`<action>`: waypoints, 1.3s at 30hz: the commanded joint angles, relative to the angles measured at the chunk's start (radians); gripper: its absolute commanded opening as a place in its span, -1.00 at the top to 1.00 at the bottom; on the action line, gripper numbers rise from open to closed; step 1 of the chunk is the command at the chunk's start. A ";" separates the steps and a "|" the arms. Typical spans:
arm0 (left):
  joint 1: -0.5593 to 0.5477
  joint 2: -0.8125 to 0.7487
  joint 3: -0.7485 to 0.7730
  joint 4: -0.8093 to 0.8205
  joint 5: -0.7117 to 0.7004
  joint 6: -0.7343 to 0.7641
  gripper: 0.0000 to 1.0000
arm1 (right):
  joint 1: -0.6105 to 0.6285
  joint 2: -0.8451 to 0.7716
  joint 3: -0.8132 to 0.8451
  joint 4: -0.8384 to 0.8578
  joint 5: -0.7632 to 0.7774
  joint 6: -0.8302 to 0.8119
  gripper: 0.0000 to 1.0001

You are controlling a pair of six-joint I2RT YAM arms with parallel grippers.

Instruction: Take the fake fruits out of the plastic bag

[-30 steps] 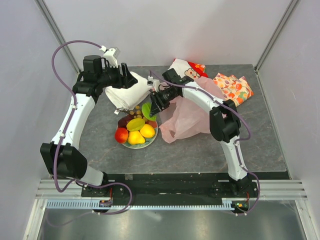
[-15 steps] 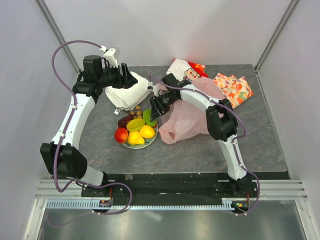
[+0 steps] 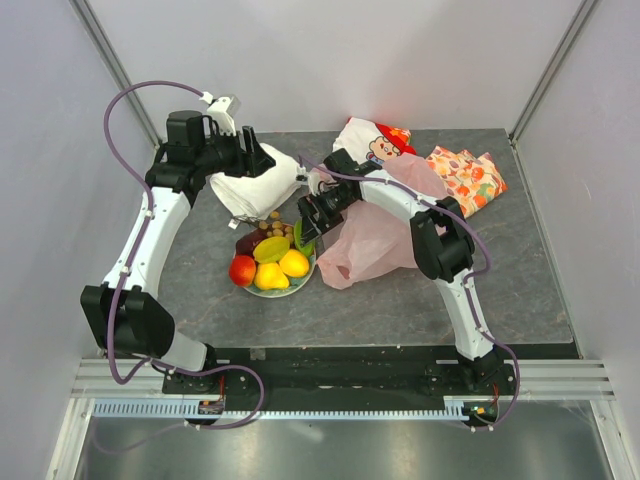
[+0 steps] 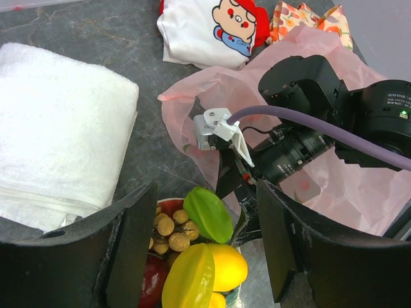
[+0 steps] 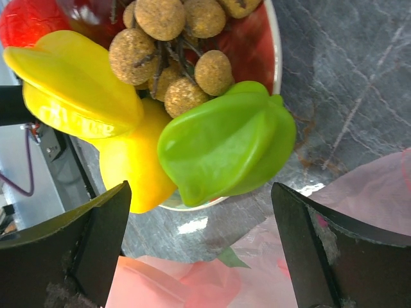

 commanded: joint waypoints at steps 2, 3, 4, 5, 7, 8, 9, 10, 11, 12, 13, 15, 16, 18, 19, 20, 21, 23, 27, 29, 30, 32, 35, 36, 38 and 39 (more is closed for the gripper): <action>-0.002 0.011 -0.004 0.026 0.011 0.013 -0.40 | -0.006 -0.012 0.010 0.001 0.037 -0.026 -0.96; -0.002 0.014 -0.003 0.024 0.011 0.012 -0.40 | -0.006 -0.011 0.013 -0.001 0.037 -0.023 -0.96; -0.002 0.013 -0.002 0.026 0.011 0.011 -0.40 | -0.008 -0.011 0.015 -0.001 0.037 -0.021 -0.96; -0.002 0.016 0.000 0.024 0.012 0.011 -0.40 | -0.011 -0.011 0.019 -0.007 0.037 -0.021 -0.96; -0.002 0.016 0.006 0.026 0.014 0.009 -0.40 | -0.021 -0.021 0.027 -0.016 0.035 -0.026 -0.96; -0.002 0.017 0.009 0.027 0.014 0.009 -0.40 | -0.029 -0.029 0.042 -0.036 0.032 -0.035 -0.96; -0.002 0.019 0.013 0.027 0.014 0.009 -0.40 | -0.038 -0.035 0.055 -0.051 0.023 -0.044 -0.96; -0.002 0.019 0.022 0.027 0.014 0.012 -0.40 | -0.058 -0.052 0.079 -0.071 -0.009 -0.059 -0.96; -0.002 0.022 0.026 0.027 0.016 0.014 -0.41 | -0.069 -0.063 0.093 -0.117 -0.015 -0.076 -0.96; -0.002 0.023 0.029 0.026 0.012 0.013 -0.41 | -0.080 -0.073 0.110 -0.142 -0.015 -0.116 -0.96; -0.002 0.025 0.035 0.030 0.014 0.009 -0.42 | -0.096 -0.090 0.145 -0.171 -0.026 -0.136 -0.96; -0.004 0.030 0.039 0.035 0.012 0.006 -0.46 | -0.110 -0.110 0.176 -0.238 -0.041 -0.164 -0.96; -0.004 0.031 0.046 0.036 0.011 0.008 -0.47 | -0.124 -0.138 0.194 -0.245 -0.049 -0.161 -0.96; -0.002 0.036 0.064 0.035 0.005 0.022 -0.50 | -0.138 -0.179 0.213 -0.239 -0.037 -0.150 -0.96; -0.004 0.037 0.070 0.027 0.003 0.025 -0.51 | -0.141 -0.193 0.228 -0.210 0.034 -0.135 -0.96; -0.002 0.040 0.079 0.021 0.003 0.029 -0.53 | -0.144 -0.204 0.239 -0.206 0.059 -0.133 -0.96; -0.002 0.039 0.095 0.018 0.003 0.031 -0.53 | -0.156 -0.222 0.249 -0.203 0.078 -0.144 -0.96; -0.004 0.025 0.104 0.017 0.003 0.031 -0.59 | -0.173 -0.237 0.280 -0.202 0.135 -0.142 -0.96; -0.002 -0.021 0.107 0.006 -0.012 0.068 -0.73 | -0.230 -0.320 0.285 -0.171 0.175 -0.116 -0.96; -0.002 -0.044 0.092 0.000 -0.029 0.086 -0.89 | -0.242 -0.352 0.292 -0.145 0.237 -0.084 -0.96; -0.002 -0.073 0.067 -0.006 -0.040 0.100 -0.90 | -0.250 -0.383 0.298 -0.134 0.336 -0.071 -0.96; -0.002 -0.101 0.044 -0.014 -0.070 0.109 -0.99 | -0.251 -0.418 0.285 -0.076 0.522 0.001 -0.96; 0.002 -0.154 -0.006 -0.025 -0.103 0.118 -0.99 | -0.253 -0.481 0.256 -0.039 0.771 0.006 -0.96; 0.010 -0.177 -0.028 -0.029 -0.110 0.117 -0.99 | -0.253 -0.518 0.216 -0.010 0.882 0.011 -0.96; 0.025 -0.194 -0.054 -0.036 -0.133 0.109 -0.99 | -0.251 -0.572 0.173 0.010 0.954 0.026 -0.96; 0.040 -0.202 -0.062 -0.039 -0.142 0.108 -0.99 | -0.251 -0.586 0.136 0.017 0.997 0.032 -0.96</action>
